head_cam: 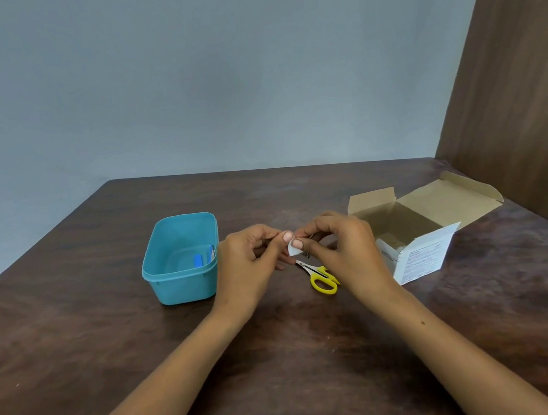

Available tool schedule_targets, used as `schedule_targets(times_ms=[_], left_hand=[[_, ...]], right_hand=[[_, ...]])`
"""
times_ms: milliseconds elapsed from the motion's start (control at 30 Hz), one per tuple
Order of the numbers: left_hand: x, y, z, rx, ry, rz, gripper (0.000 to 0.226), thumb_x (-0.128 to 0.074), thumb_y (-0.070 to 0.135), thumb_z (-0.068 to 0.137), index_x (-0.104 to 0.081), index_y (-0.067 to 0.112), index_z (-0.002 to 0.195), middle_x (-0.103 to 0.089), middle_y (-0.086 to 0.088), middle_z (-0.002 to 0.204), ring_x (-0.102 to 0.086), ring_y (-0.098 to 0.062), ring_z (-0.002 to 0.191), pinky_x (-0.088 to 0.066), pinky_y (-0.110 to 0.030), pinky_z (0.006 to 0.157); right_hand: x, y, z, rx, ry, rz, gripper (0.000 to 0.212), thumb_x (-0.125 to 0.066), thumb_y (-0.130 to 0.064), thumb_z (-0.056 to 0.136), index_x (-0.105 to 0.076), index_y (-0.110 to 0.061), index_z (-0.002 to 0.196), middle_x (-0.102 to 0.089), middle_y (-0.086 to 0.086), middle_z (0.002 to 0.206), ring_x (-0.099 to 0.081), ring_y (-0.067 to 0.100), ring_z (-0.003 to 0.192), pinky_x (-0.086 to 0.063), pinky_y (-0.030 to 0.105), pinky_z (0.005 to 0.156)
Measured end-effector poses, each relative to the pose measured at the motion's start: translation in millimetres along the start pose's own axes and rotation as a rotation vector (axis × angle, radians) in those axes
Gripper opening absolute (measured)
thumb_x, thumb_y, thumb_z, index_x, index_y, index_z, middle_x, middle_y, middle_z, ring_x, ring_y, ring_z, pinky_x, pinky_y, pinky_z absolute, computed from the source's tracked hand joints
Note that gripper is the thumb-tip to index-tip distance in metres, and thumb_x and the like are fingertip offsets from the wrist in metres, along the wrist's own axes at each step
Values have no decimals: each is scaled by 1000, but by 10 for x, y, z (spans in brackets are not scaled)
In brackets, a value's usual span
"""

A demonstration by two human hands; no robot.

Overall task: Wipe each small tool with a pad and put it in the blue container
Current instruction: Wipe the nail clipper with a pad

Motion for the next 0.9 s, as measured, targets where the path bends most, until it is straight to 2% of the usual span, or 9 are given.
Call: schedule_targets(times_ms=[200, 333, 500, 600, 667, 767, 900], left_hand=[[-6, -21, -21, 22, -9, -4, 9, -65, 16, 86, -71, 9, 83, -71, -2, 68, -70, -10, 62, -56, -21, 56], [21, -38, -5, 53, 9, -33, 9, -65, 17, 85, -71, 11, 81, -71, -1, 66, -69, -11, 62, -57, -21, 57], [24, -65, -1, 93, 10, -98, 14, -65, 17, 86, -71, 6, 81, -72, -6, 66, -70, -16, 63, -58, -27, 60], [13, -63, 5, 104, 6, -137, 16, -64, 16, 86, -70, 3, 80, -72, -10, 66, -71, -19, 63, -58, -28, 59], [6, -63, 6, 119, -1, -178, 16, -63, 15, 87, -70, 2, 79, -71, -11, 65, -70, -20, 61, -58, -27, 58], [-29, -51, 0, 123, -25, -201, 15, -63, 15, 87, -69, 4, 78, -71, -11, 64, -70, -22, 60, -58, -27, 57], [-31, -29, -1, 97, -20, -187, 13, -64, 17, 86, -68, 6, 79, -70, -7, 63, -70, -20, 59, -56, -26, 55]], right_hand=[[-56, 46, -1, -22, -107, -81, 9, -73, -30, 79, -74, -22, 82, -70, -7, 81, -63, 8, 74, -53, 32, 65], [-56, 59, -3, -35, -163, -98, 9, -73, -32, 79, -74, -23, 83, -71, -7, 82, -64, 9, 74, -55, 37, 69], [-65, -7, -16, -3, -181, -121, 13, -71, -30, 81, -73, -19, 89, -70, -3, 88, -63, 13, 78, -53, 38, 71], [-131, -58, -42, 40, -209, -153, 14, -64, -28, 87, -68, -16, 93, -65, -3, 90, -60, 16, 82, -49, 36, 71], [-177, -34, -46, 22, -233, -128, 12, -57, -26, 92, -62, -17, 87, -57, -7, 81, -55, 13, 77, -45, 34, 66], [-160, 13, -23, -44, -232, -28, 20, -53, -23, 95, -58, -20, 76, -52, -11, 63, -48, 7, 60, -36, 28, 56], [-93, 29, -4, -80, -224, 160, 16, -61, -20, 90, -73, -11, 83, -66, -2, 66, -60, 19, 64, -49, 36, 63]])
Point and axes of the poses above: each hand's wrist, its own z-axis towards the middle knuckle, its own x-axis out of the back of the hand, y = z × x, the point moved 9 cm from there along z, towards the middle knuckle
